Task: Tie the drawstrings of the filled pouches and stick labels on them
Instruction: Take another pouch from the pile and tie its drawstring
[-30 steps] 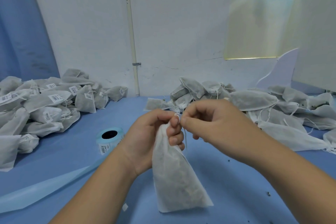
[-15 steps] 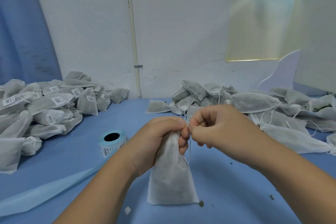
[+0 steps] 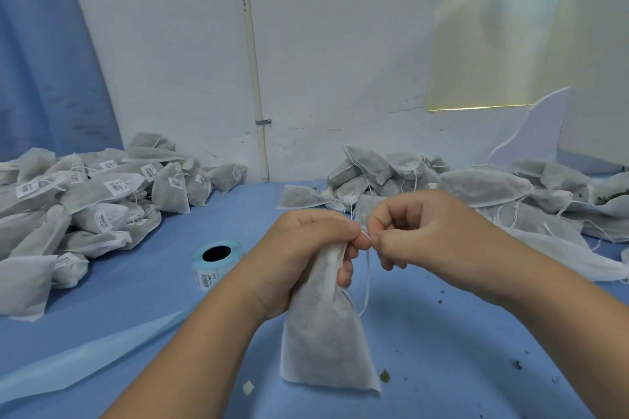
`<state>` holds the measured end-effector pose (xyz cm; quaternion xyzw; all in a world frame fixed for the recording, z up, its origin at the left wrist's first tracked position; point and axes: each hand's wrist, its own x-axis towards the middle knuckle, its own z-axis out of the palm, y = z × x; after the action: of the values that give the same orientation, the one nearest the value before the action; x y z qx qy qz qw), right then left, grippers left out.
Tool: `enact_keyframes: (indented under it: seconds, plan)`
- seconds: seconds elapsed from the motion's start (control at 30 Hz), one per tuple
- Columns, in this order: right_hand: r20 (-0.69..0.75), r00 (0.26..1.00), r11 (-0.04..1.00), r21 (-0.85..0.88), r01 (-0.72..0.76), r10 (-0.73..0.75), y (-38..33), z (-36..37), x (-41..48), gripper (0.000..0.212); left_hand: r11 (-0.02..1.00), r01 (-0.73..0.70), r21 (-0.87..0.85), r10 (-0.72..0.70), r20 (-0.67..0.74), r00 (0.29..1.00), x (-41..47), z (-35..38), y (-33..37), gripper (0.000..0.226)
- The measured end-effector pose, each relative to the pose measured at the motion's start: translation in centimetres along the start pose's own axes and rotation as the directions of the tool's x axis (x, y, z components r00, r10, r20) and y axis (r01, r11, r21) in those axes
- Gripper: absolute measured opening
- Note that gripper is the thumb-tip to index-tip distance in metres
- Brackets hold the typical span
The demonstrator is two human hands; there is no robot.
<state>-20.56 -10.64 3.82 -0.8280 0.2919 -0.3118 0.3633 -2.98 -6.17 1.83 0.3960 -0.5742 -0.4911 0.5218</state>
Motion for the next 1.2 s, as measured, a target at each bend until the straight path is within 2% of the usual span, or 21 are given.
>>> enact_keyframes:
  seconds: [0.63, 0.83, 1.0, 1.2]
  plan:
    - [0.050, 0.999, 1.000, 0.030, 0.000, -0.002, 1.2, -0.2, 0.1, 0.008, 0.975, -0.014, 0.221, 0.056, -0.185, 0.981, 0.3, 1.4, -0.5, 0.012]
    - [0.035, 0.999, 0.999, 0.030, -0.016, 0.014, 1.5, -0.3, 0.2, 0.009, 0.985, -0.015, 0.171, 0.053, -0.218, 0.975, 0.4, 1.7, -0.7, 0.015]
    - [0.018, 1.000, 0.999, 0.032, -0.023, 0.022, 1.7, -0.4, 0.3, 0.009, 0.958, -0.057, 0.281, 0.132, -0.254, 0.958, 0.4, 1.7, -1.0, 0.015]
    - [0.022, 1.000, 0.999, 0.035, -0.012, 0.011, 1.8, -0.4, 0.3, 0.009, 0.995, -0.003, 0.103, 0.028, -0.239, 0.971, 0.5, 1.7, -1.4, 0.028]
